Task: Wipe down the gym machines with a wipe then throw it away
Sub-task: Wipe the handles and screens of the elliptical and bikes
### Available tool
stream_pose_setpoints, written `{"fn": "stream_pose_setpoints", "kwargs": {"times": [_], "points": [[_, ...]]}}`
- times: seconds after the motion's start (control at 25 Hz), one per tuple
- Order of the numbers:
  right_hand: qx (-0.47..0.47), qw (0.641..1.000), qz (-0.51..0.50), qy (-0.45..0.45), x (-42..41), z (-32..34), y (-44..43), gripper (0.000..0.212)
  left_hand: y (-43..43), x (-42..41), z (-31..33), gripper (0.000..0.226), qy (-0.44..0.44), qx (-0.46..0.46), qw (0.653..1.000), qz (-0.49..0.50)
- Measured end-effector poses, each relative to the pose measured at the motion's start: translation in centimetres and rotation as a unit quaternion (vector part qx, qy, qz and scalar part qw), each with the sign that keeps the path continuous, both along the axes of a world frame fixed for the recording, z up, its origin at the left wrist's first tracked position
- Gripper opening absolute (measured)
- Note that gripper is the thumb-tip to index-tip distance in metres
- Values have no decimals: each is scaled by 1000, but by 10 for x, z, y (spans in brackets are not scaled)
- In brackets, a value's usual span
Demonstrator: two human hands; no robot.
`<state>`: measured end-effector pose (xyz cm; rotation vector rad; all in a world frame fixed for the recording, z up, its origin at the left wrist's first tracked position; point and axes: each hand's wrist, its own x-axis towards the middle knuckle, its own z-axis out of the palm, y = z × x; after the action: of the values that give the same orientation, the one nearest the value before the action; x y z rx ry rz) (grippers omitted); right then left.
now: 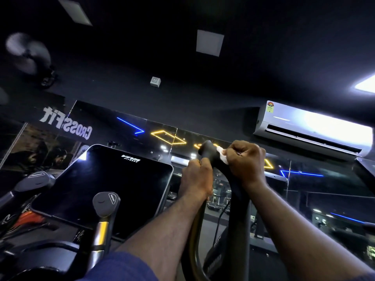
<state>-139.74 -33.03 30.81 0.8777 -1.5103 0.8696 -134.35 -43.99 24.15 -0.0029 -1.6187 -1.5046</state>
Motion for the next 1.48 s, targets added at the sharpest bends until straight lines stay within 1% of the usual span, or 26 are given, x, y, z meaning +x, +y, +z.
{"fn": "stream_pose_setpoints", "kwargs": {"times": [0.08,0.16,0.2,0.24,0.32,0.4,0.44,0.48,0.56,0.64,0.68,0.8,0.84,0.88,1.0,1.04,1.08,1.12,1.2,1.24,1.28,1.36,1.4,1.48], "points": [[22,998,-23,59,-2,-4,0,14,0,0,0,41,0,-6,1000,3],[96,990,-5,108,0,-4,-4,19,0,0,1,37,-3,-15,1000,12],[123,985,5,117,0,-5,-6,24,0,1,1,37,-4,-17,1000,15],[131,985,15,116,0,-5,-6,27,-1,2,1,38,-6,-18,1000,20],[103,989,19,108,-2,-8,-3,22,0,4,1,39,-6,-23,999,26],[63,993,-15,97,-4,-13,3,11,1,7,1,39,-7,-30,999,27],[51,993,-32,97,-5,-16,6,10,3,7,0,41,-7,-34,999,29],[51,993,-37,103,-5,-18,10,10,4,8,1,42,-7,-34,999,31],[73,992,6,106,-5,-23,14,16,4,8,1,42,-8,-28,999,30],[93,991,58,73,-2,-30,18,24,3,7,2,38,-14,-28,999,31],[90,992,59,66,-2,-34,19,25,2,7,2,37,-15,-32,999,37],[25,994,0,111,-3,-44,23,23,3,10,2,36,-9,-34,999,38],[19,993,-7,119,-3,-45,25,22,3,10,2,36,-7,-31,999,34],[33,991,-3,128,-4,-45,25,21,4,10,1,35,-11,-31,999,33],[159,975,17,155,-3,-37,20,24,5,12,3,33,-18,-23,999,38],[181,971,22,153,-5,-36,17,26,5,14,3,35,-16,-20,999,37],[170,975,26,142,-5,-37,15,26,5,14,3,37,-14,-21,999,38],[127,983,28,129,-4,-39,16,23,7,15,3,39,-11,-23,999,40],[-4,994,32,103,-2,-46,24,16,7,11,2,45,-11,-24,998,48],[-48,995,33,85,-2,-48,27,16,7,10,3,47,-12,-18,999,48],[-65,995,40,58,-3,-47,27,18,7,10,3,45,-11,-11,999,44],[-33,996,81,-29,-11,-34,23,18,7,6,4,38,-13,-9,998,56],[0,990,118,-76,-15,-21,20,18,8,5,4,38,-15,-4,998,68],[62,963,197,-171,-23,2,16,18,10,2,4,40,-21,-6,996,85]]}}
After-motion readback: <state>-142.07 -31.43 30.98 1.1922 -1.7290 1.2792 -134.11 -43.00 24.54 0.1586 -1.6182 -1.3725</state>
